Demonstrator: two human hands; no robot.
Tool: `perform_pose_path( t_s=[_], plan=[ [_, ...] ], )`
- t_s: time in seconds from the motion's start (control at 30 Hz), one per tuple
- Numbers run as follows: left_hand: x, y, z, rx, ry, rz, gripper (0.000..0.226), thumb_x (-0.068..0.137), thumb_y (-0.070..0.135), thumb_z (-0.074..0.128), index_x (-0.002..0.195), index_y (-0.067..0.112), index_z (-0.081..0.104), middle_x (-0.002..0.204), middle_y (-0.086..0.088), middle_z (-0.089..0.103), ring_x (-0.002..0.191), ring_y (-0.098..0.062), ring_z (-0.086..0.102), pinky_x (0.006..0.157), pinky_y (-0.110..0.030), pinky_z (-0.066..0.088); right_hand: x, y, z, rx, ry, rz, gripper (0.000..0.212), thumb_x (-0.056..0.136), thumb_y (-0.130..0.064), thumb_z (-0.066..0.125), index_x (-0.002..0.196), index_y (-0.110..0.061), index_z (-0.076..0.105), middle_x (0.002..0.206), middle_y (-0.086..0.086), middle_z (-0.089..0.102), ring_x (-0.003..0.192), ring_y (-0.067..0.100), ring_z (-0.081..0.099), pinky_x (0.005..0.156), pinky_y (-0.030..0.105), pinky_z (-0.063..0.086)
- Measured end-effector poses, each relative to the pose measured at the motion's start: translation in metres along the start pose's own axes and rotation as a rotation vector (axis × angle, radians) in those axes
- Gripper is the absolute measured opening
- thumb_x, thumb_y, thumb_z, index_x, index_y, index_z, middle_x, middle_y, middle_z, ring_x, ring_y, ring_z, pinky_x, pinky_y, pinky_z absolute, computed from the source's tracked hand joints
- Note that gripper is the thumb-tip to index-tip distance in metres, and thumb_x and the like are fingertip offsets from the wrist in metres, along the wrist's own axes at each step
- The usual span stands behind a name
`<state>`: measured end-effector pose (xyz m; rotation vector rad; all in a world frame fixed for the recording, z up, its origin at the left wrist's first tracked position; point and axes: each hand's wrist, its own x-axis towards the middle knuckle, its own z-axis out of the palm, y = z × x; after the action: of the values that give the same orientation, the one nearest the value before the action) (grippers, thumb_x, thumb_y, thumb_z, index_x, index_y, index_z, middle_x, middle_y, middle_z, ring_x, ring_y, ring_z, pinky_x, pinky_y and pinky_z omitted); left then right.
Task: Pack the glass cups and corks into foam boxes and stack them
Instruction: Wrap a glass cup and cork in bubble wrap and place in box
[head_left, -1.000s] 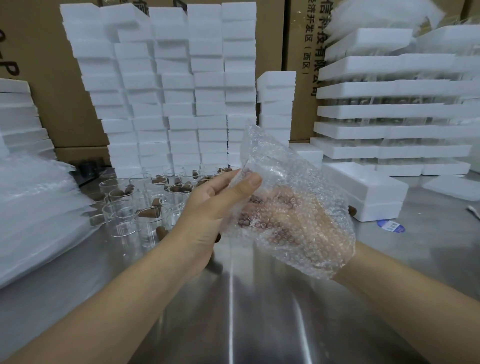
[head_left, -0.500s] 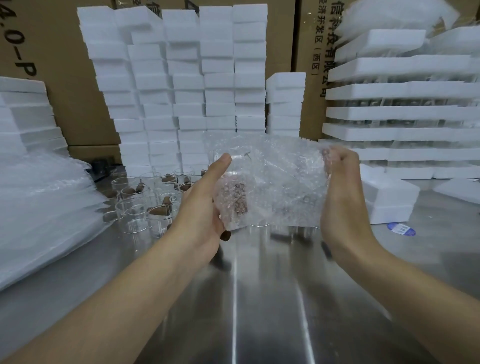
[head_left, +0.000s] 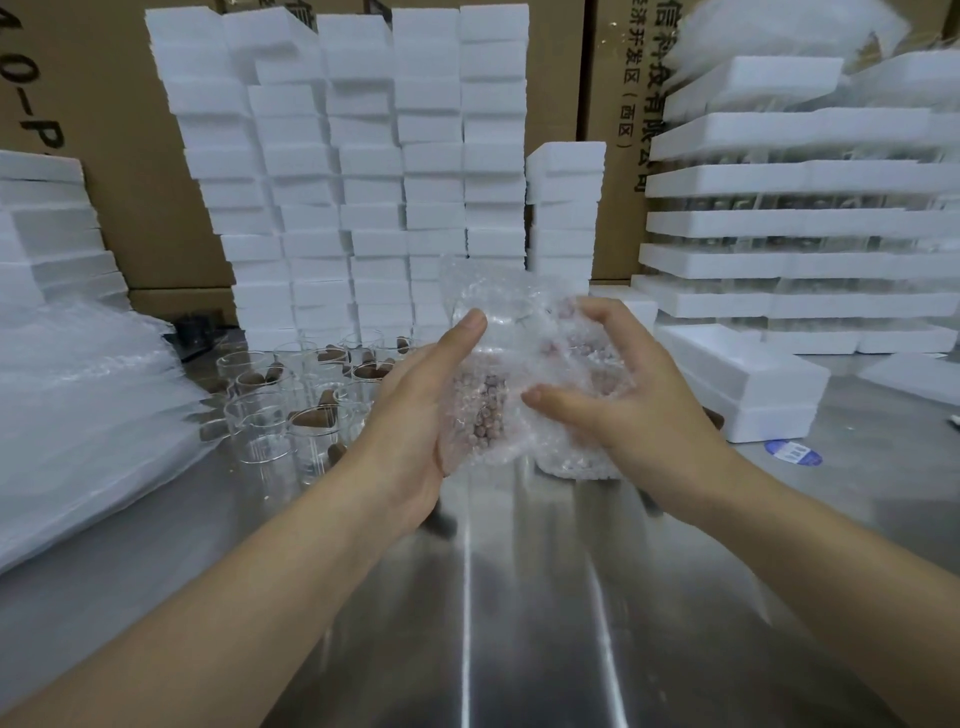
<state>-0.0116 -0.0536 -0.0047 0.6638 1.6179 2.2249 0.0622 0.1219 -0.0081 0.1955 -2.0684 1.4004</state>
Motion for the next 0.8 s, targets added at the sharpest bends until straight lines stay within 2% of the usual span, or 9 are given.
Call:
perform_pose_path(
  t_s=[0.07, 0.13, 0.2, 0.33, 0.43, 0.5, 0.6, 0.7, 0.8],
  plan=[
    [0.001, -0.001, -0.001, 0.004, -0.02, 0.003, 0.065, 0.089, 0.059, 0.072, 0.14, 0.019, 0.068, 0.132, -0.008, 0.076, 0.124, -0.029, 0.073, 0.114, -0.055, 0.049, 0.001, 0.0, -0.002, 0.066, 0.026, 0.037, 0.032, 0.09, -0.015, 0.082, 0.114, -0.026, 0.064, 0.111, 0.007, 0.076, 0.091, 0.051, 0.071, 0.074, 0.066, 0.061],
    [0.001, -0.002, -0.001, 0.009, -0.027, 0.005, 0.066, 0.086, 0.057, 0.071, 0.139, 0.017, 0.069, 0.129, -0.01, 0.077, 0.12, -0.03, 0.075, 0.112, -0.054, 0.052, 0.003, -0.001, -0.005, 0.09, 0.065, 0.055, 0.02, 0.092, -0.006, 0.077, 0.101, -0.019, 0.065, 0.094, 0.011, 0.078, 0.078, 0.047, 0.072, 0.067, 0.06, 0.059],
    [0.002, -0.002, -0.001, 0.018, -0.012, 0.003, 0.066, 0.083, 0.058, 0.076, 0.136, 0.02, 0.071, 0.127, -0.008, 0.078, 0.118, -0.029, 0.075, 0.114, -0.055, 0.05, 0.006, -0.002, -0.007, 0.167, 0.092, 0.091, 0.022, 0.091, 0.0, 0.076, 0.091, -0.021, 0.068, 0.087, 0.008, 0.078, 0.076, 0.034, 0.074, 0.068, 0.048, 0.06],
    [0.003, -0.002, 0.0, 0.073, 0.015, -0.022, 0.059, 0.079, 0.061, 0.08, 0.129, 0.029, 0.075, 0.119, 0.001, 0.081, 0.115, -0.031, 0.076, 0.116, -0.058, 0.047, 0.011, -0.001, -0.01, 0.469, 0.125, 0.225, 0.023, 0.091, 0.004, 0.073, 0.111, -0.008, 0.073, 0.105, 0.017, 0.08, 0.096, 0.039, 0.079, 0.079, 0.048, 0.066],
    [0.003, -0.004, -0.002, 0.051, -0.025, -0.039, 0.036, 0.078, 0.057, 0.082, 0.105, 0.034, 0.084, 0.107, 0.001, 0.083, 0.1, -0.023, 0.081, 0.091, -0.05, 0.066, 0.014, -0.003, -0.014, 0.587, 0.145, 0.287, 0.028, 0.092, 0.004, 0.069, 0.119, -0.002, 0.072, 0.109, 0.012, 0.08, 0.096, 0.027, 0.079, 0.081, 0.037, 0.066],
    [0.003, -0.004, -0.002, 0.029, -0.06, -0.062, 0.026, 0.079, 0.054, 0.079, 0.094, 0.035, 0.086, 0.106, -0.001, 0.083, 0.094, -0.021, 0.082, 0.076, -0.042, 0.068, 0.015, -0.003, -0.015, 0.64, 0.176, 0.295, 0.028, 0.093, 0.004, 0.066, 0.12, -0.001, 0.071, 0.107, 0.007, 0.079, 0.093, 0.019, 0.077, 0.08, 0.027, 0.065],
    [0.004, -0.005, -0.001, -0.01, -0.096, -0.097, 0.02, 0.082, 0.052, 0.076, 0.089, 0.036, 0.086, 0.104, -0.002, 0.083, 0.09, -0.021, 0.082, 0.074, -0.042, 0.066, 0.015, 0.001, -0.015, 0.621, 0.189, 0.256, 0.029, 0.095, 0.002, 0.066, 0.124, -0.001, 0.07, 0.111, 0.006, 0.08, 0.098, 0.016, 0.077, 0.079, 0.022, 0.061],
    [0.004, -0.008, 0.001, -0.055, -0.113, -0.121, 0.038, 0.086, 0.051, 0.078, 0.112, 0.025, 0.083, 0.115, -0.006, 0.081, 0.098, -0.024, 0.08, 0.082, -0.051, 0.066, 0.012, 0.004, -0.013, 0.515, 0.193, 0.174, 0.018, 0.095, -0.003, 0.071, 0.113, -0.006, 0.073, 0.106, 0.008, 0.081, 0.1, 0.022, 0.078, 0.085, 0.029, 0.062],
    [0.002, -0.009, 0.005, -0.11, -0.089, -0.134, 0.053, 0.091, 0.05, 0.077, 0.133, 0.017, 0.072, 0.124, -0.009, 0.079, 0.109, -0.027, 0.079, 0.085, -0.05, 0.066, 0.007, 0.003, -0.008, 0.355, 0.126, 0.083, 0.011, 0.094, -0.018, 0.075, 0.105, -0.015, 0.079, 0.109, 0.008, 0.08, 0.108, 0.026, 0.076, 0.103, 0.046, 0.058]
  ],
)
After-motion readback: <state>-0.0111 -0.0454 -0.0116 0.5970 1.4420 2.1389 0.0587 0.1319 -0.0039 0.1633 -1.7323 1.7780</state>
